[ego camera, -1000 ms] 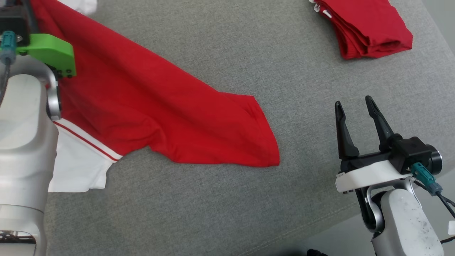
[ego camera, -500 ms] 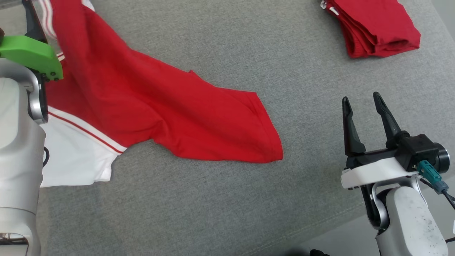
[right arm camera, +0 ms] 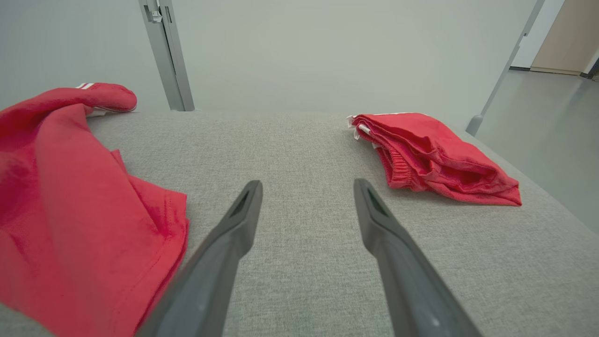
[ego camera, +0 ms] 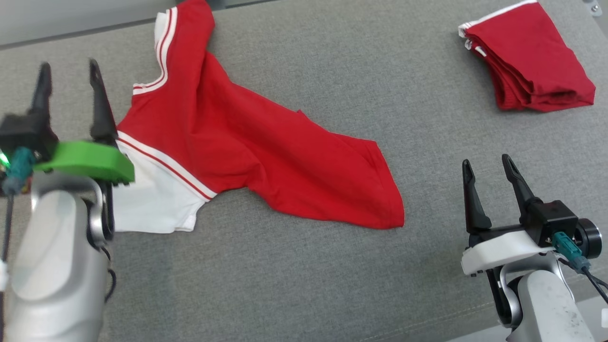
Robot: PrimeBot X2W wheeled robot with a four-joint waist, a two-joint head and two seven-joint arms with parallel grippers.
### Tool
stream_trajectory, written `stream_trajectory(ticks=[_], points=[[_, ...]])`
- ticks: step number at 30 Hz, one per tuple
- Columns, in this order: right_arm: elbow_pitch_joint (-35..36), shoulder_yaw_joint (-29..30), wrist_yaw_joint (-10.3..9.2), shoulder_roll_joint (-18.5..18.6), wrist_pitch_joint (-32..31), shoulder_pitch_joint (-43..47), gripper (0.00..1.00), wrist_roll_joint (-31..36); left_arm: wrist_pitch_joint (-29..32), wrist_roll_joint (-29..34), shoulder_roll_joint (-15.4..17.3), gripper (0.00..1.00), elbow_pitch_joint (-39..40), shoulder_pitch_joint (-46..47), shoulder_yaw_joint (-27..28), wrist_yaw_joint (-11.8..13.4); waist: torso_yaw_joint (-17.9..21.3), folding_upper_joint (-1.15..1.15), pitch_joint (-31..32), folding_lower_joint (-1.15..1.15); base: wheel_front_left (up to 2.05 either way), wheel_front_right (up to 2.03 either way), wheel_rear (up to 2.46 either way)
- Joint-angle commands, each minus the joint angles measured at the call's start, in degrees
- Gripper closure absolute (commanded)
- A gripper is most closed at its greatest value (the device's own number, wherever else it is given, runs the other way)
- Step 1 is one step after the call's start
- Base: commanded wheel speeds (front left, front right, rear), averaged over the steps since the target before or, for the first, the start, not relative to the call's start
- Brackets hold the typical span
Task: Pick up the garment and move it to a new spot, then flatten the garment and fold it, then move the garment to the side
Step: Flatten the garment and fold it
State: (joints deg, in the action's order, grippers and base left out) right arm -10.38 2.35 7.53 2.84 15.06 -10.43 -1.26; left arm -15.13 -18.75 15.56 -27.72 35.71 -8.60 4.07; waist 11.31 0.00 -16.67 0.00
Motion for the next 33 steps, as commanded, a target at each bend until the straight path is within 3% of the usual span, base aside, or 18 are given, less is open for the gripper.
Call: stream_trajectory(ticks=[1, 6, 12, 27, 28, 29, 30, 31, 32, 33], points=[[-0.76, 0.23, -0.08, 0.1, 0.16, 1.12, 0.0, 0.56, 0.0, -0.42, -0.58, 0.0, 1.76, -3.68, 0.16, 0.19, -3.15, 0.0, 3.54, 0.0, 0.0, 0.0, 0.0], [-4.4, 0.04, -0.08, 0.48, -0.11, 0.64, 0.0, 0.4, 0.0, -0.43, -3.19, 0.0, 8.46, -15.38, 0.48, 0.54, -5.13, 0.0, 5.88, 0.0, 0.0, 0.0, 0.0], [-11.25, -4.64, -0.08, 3.25, -3.77, -3.83, 0.0, -1.86, 0.0, -0.97, -7.73, 0.0, 13.56, -26.33, 1.38, 1.3, -7.93, 0.0, 7.79, 0.0, 0.0, 0.0, 0.0], [-35.39, -18.62, -0.08, 8.29, -13.15, -18.71, 0.0, -14.43, 0.0, 1.24, -11.14, 0.0, 17.01, -31.61, 1.09, 0.59, -14.89, 0.0, 8.22, 0.0, 0.0, 0.0, 0.0], [-36.47, -19.56, -0.07, 8.55, -13.57, -19.22, 0.11, -15.55, 0.0, 1.31, -11.27, 0.0, 17.05, -31.69, 1.1, 0.49, -15.22, 0.0, 8.21, 0.0, 0.0, 0.0, 0.0], [-37.13, -20.19, -0.08, 8.88, -13.81, -19.66, 0.53, -16.38, 0.0, 1.4, -11.36, 0.0, 17.06, -31.79, 1.14, 0.49, -15.43, 0.0, 8.2, 0.0, 0.0, 0.0, 0.0], [-37.91, -20.87, -0.08, 9.34, -14.01, -20.15, 0.66, -17.42, 0.0, 1.48, -11.48, 0.0, 17.06, -31.83, 1.17, 0.44, -15.72, 0.0, 8.16, 0.0, 0.0, 0.0, 0.0], [-38.51, -21.33, -0.08, 9.71, -14.2, -20.61, 0.92, -18.19, 0.0, 1.55, -11.57, 0.0, 17.09, -31.85, 1.29, 0.4, -15.89, 0.0, 8.14, 0.0, 0.0, 0.0, 0.0], [-39.11, -21.99, -0.08, 10.19, -14.36, -21.1, 1.0, -18.95, 0.0, 1.65, -11.66, 0.0, 17.09, -31.91, 1.32, 0.27, -16.16, 0.0, 8.07, 0.0, 0.0, 0.0, 0.0], [-39.55, -22.4, -0.08, 10.54, -14.58, -21.44, 1.0, -19.57, 0.0, 1.7, -11.72, 0.0, 17.12, -31.98, 1.33, 0.15, -16.34, 0.0, 8.0, 0.0, 0.0, 0.0, 0.0]])
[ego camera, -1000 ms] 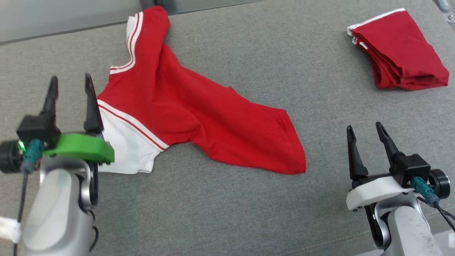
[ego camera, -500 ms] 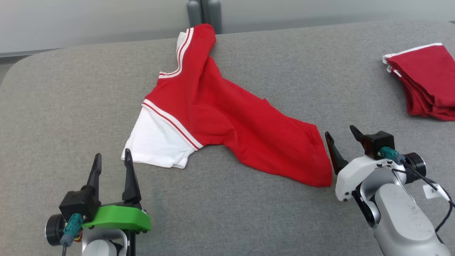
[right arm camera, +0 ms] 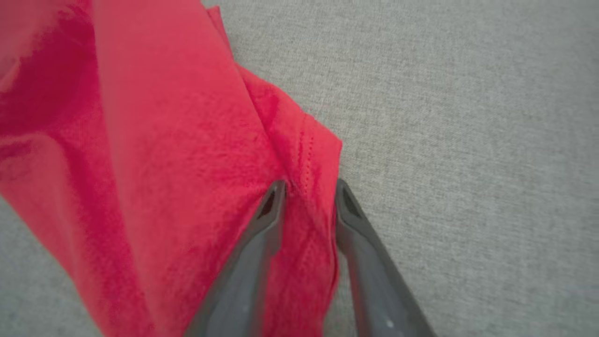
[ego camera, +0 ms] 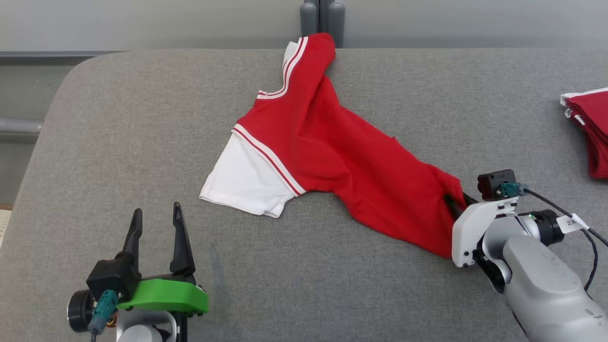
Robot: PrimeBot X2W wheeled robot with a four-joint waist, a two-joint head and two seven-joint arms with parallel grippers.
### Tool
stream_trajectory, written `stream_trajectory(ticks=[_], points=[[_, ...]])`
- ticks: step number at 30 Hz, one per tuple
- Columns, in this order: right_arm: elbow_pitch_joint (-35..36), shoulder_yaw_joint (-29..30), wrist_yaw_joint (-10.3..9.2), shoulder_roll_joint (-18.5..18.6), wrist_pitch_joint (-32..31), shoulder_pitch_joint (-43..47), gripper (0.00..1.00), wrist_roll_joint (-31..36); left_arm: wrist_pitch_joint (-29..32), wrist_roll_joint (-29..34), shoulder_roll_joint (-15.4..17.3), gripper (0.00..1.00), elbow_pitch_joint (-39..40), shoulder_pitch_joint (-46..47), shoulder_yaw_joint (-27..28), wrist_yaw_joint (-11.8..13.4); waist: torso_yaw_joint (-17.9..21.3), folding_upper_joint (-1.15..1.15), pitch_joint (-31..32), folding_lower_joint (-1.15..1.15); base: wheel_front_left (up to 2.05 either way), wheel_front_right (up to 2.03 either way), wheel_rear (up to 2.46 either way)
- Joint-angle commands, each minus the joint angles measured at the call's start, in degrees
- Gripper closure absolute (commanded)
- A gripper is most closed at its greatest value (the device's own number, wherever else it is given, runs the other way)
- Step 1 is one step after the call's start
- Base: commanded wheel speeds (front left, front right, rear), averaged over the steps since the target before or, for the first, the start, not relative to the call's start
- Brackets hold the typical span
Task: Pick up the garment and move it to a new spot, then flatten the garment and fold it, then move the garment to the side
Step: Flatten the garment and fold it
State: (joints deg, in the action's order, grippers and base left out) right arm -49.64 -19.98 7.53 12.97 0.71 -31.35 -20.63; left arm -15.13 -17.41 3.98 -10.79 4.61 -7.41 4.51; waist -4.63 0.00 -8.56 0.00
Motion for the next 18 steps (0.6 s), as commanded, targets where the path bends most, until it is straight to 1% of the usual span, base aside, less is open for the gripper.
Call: stream_trajectory(ticks=[1, 5, 9, 15, 16, 17, 18], points=[[-0.77, -0.53, -0.08, 1.06, -0.27, -1.1, 1.0, -1.07, 0.0, 0.49, -0.23, 0.0, 0.24, -0.92, 0.15, -0.38, -0.7, 0.0, -0.28, 0.0, 0.0, 0.0, 0.0], [-2.97, -0.52, -0.08, 4.05, 0.4, -3.97, 1.0, -2.61, 0.0, 0.75, -0.46, 0.0, 0.36, -0.72, -0.24, -0.59, -1.88, 0.0, -1.08, 0.0, 0.0, 0.0, 0.0], [-6.07, 0.26, -0.08, 6.96, 1.45, -7.37, 1.0, -2.4, 0.0, 0.99, -0.66, 0.0, 0.46, -0.05, -0.78, -1.06, -3.03, 0.0, -2.11, 0.0, 0.0, 0.0, 0.0], [-10.7, 0.36, -0.08, 9.24, 3.91, -12.03, 1.0, -0.86, -0.01, 1.3, -0.9, 0.0, 0.56, 0.59, -2.34, -1.37, -3.72, 0.0, -3.13, 0.0, 0.0, 0.0, 0.0], [-11.4, 0.52, -0.08, 9.27, 4.66, -12.75, 0.73, -0.65, -0.01, 1.34, -0.94, 0.0, 0.59, 0.71, -2.69, -1.43, -3.66, 0.0, -3.18, 0.0, 0.0, 0.0, 0.0], [-11.87, 0.53, -0.08, 9.13, 5.33, -13.19, 0.41, -0.3, -0.01, 1.35, -0.95, 0.0, 0.66, 0.79, -2.88, -1.46, -3.51, 0.0, -3.17, 0.0, 0.0, 0.0, 0.0], [-12.42, 0.61, -0.08, 8.85, 6.29, -13.74, 0.0, -0.19, -0.01, 1.31, -0.96, 0.0, 0.78, 0.82, -3.1, -1.52, -3.23, 0.0, -3.08, 0.0, 0.0, 0.0, 0.0]])
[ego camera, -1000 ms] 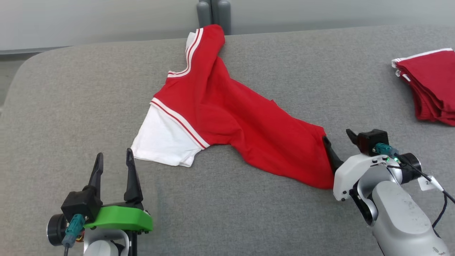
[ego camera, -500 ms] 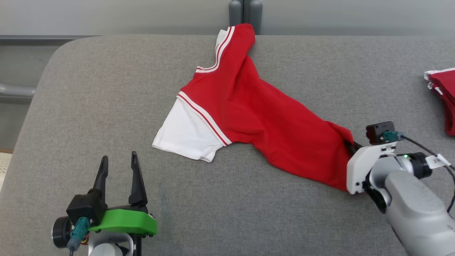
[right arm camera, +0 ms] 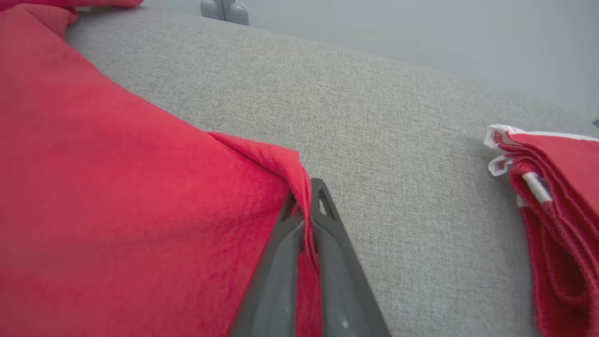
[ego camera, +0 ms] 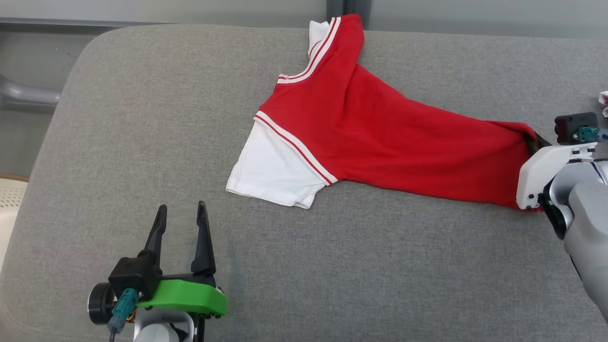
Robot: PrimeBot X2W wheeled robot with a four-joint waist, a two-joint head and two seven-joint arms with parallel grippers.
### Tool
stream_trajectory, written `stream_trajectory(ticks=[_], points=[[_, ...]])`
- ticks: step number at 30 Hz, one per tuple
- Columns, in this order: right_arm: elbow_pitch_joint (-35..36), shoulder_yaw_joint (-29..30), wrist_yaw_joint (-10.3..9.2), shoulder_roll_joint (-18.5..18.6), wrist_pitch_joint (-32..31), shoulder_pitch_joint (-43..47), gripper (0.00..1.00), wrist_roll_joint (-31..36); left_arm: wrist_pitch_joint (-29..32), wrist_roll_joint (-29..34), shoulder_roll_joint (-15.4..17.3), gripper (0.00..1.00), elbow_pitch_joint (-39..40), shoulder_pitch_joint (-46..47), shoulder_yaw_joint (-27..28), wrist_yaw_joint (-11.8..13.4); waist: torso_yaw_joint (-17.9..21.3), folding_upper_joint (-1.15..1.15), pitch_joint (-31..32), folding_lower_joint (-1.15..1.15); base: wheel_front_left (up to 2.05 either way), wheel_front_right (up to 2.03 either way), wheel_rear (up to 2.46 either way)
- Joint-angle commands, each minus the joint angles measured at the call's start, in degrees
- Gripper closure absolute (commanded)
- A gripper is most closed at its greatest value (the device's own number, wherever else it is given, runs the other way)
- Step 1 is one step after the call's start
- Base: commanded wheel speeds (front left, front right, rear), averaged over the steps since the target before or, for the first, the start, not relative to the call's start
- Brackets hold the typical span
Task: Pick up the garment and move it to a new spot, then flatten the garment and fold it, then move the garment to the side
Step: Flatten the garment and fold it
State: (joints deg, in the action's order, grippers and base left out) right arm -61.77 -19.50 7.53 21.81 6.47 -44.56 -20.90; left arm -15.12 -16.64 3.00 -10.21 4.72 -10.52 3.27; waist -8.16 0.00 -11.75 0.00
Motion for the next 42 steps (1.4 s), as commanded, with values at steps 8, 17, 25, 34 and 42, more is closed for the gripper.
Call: stream_trajectory(ticks=[8, 17, 25, 34, 42], points=[[-0.48, 1.17, -0.08, -1.76, 7.34, -1.05, 0.0, -0.69, -0.02, 0.55, -0.04, 0.0, 1.13, -0.23, -1.19, -0.14, 3.99, 0.0, 2.65, 0.0, 0.0, 0.0, 0.0], [17.28, 6.89, -0.08, -5.39, 8.69, 7.78, 0.0, 0.94, -0.02, -0.12, -0.04, 0.0, 0.98, -2.39, 0.02, 0.42, 8.76, 0.0, 7.59, 0.0, 0.0, 0.0, 0.0], [36.58, 14.19, -0.08, -11.18, 8.72, 23.86, 0.0, 6.74, -0.02, -0.7, -0.03, 0.0, 0.74, -5.22, 1.09, 0.42, 10.1, 0.0, 11.13, 0.0, 0.0, 0.0, 0.0], [49.15, 18.81, -0.08, -16.94, 8.73, 37.31, 0.0, 11.13, -0.02, -0.16, -0.04, 0.0, 1.34, -8.92, 2.63, 0.48, 10.67, 0.0, 12.17, 0.0, 0.0, 0.0, 0.0], [50.84, 19.02, -0.08, -18.46, 8.74, 40.73, 0.0, 12.41, -0.02, -0.57, -0.04, 0.0, 1.19, -9.59, 2.47, 0.79, 10.57, 0.0, 12.44, 0.0, 0.0, 0.0, 0.0]])
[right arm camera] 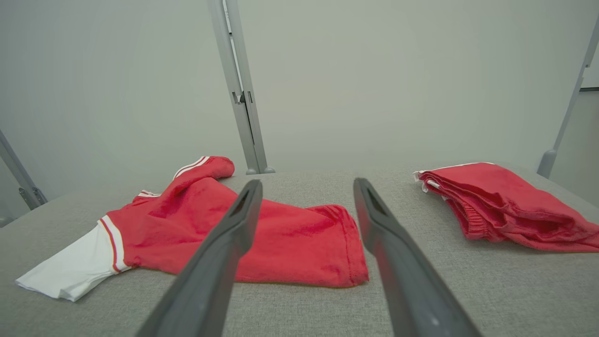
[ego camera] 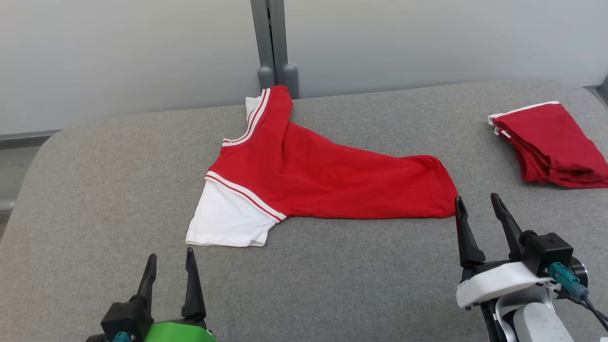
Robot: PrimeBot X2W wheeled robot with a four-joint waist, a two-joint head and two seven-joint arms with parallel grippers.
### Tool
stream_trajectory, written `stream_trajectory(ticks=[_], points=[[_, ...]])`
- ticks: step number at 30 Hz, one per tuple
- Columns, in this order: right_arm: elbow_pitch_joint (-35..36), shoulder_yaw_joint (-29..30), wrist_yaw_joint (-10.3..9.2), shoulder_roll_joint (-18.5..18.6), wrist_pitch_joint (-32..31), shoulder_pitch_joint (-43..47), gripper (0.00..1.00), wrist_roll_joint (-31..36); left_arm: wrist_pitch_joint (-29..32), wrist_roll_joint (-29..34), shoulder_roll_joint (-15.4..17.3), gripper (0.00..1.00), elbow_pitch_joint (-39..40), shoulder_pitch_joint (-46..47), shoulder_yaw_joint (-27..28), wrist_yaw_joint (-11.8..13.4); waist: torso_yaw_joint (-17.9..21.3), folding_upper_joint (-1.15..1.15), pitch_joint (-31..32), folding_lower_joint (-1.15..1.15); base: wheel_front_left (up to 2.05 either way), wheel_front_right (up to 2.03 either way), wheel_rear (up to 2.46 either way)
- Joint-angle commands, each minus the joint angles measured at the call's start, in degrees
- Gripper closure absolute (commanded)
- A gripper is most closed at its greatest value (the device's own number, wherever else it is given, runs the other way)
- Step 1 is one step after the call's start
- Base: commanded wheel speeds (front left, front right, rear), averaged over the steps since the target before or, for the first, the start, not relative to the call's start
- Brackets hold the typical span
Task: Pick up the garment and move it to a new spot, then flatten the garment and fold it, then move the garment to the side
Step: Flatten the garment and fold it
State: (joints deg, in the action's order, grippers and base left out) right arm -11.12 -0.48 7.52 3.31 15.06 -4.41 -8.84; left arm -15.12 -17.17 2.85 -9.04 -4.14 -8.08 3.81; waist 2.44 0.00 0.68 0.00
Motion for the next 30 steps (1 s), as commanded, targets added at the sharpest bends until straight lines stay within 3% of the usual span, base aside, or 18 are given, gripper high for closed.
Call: stream_trajectory(ticks=[1, 16, 20, 30], points=[[0.05, -0.13, -0.06, -0.06, 0.15, 0.55, 0.0, 0.46, -0.02, 0.09, 0.11, 0.0, -0.02, -0.68, -0.03, 0.28, -0.09, 0.0, 0.01, 0.0, 0.0, 0.0, 0.0], [-1.96, -0.73, -0.06, -0.39, 0.15, -0.1, 0.0, 0.88, -0.02, 0.9, 0.11, 0.0, -0.84, -0.53, -0.47, 0.55, -0.73, 0.0, -0.06, 0.0, 0.0, 0.0, 0.0], [-2.19, -1.04, -0.06, -0.4, 0.15, -0.26, 0.0, 0.64, 0.47, 1.01, 0.68, 0.0, -3.48, 1.72, -1.06, -0.44, -0.31, 0.0, -0.63, 0.0, 0.0, 0.0, 0.0], [-2.31, -2.59, -0.06, -0.39, 0.15, -2.04, 0.0, 0.13, 10.12, -0.51, 2.78, 0.0, -15.57, 13.29, -1.41, -1.87, 2.86, 0.0, -4.52, 0.0, 0.0, 0.0, 0.0]])
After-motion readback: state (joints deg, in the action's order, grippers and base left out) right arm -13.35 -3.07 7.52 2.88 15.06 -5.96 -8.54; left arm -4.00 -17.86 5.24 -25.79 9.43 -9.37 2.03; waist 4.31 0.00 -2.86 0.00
